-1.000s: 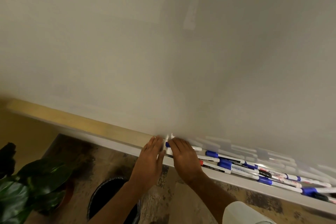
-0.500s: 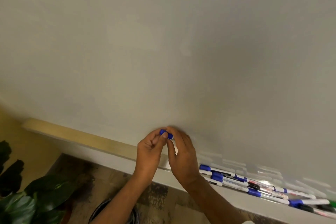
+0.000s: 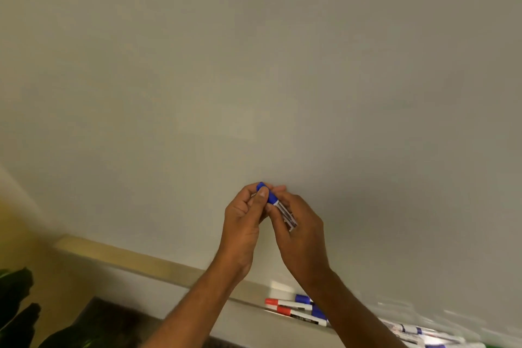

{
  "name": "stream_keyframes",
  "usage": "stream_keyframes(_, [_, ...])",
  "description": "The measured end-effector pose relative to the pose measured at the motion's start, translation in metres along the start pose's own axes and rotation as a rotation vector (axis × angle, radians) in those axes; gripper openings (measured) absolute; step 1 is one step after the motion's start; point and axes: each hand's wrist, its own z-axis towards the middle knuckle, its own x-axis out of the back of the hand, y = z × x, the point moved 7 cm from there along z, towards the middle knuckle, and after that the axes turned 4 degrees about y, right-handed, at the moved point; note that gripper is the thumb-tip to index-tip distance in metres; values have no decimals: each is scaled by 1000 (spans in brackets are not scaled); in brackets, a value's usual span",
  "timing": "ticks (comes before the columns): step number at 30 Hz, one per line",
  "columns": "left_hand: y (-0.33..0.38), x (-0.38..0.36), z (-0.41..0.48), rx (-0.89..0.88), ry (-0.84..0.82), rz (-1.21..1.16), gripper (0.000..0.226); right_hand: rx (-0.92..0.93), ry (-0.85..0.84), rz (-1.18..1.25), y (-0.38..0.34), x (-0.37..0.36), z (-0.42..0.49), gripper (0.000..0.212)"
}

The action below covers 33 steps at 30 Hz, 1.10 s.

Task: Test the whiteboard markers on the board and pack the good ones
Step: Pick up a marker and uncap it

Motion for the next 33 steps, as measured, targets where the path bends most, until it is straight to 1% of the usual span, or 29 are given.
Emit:
stream_keyframes(4, [19,-31,-7,-28,-57,21,29,78,24,-63,-15,31,13,41])
stream_keyframes(7, [31,-53,-10,-50,-82,51,29,93,55,-91,-24,53,22,50])
stream_keyframes(8, [35,-59,-11,-56,-87,52,29,102,63,-102,-27,59,25,49])
stream_keyframes(12, [50,-85,-15,-77,-89,57,29,158,108,-175,-38,83,36,32])
stream_keyframes(15, [62,-100,-15,-125,-38,65,28,165,145,-232,-41,99,42,22])
stream_keyframes(17, [77,-105,-11,-192,10,58,26,136,152,-261,-39,107,43,23])
stream_keyframes(19, [95,-109,-7,-256,52,29,25,103,177,-238,-41,119,43,26])
stream_keyframes(22, [125,-114,-6,-418,100,52,21,-26,201,-43,-50,143,52,31])
stream_keyframes(23, [135,-117,-8,-501,105,86,21,-53,195,35,-57,151,58,30])
stream_keyframes(25, [153,-124,-10,-666,113,159,22,-85,186,179,-74,168,73,19])
stream_keyframes(27, [167,-129,-7,-778,122,197,31,-102,208,327,-90,184,90,26])
stream_keyframes(29, [178,-135,0,-862,128,269,41,-104,222,487,-105,199,107,26])
stream_keyframes(32, [195,-147,13,-994,132,383,47,-165,138,828,-117,207,131,30])
stream_keyframes(33, [200,-150,17,-1031,135,410,49,-171,123,901,-121,209,138,31])
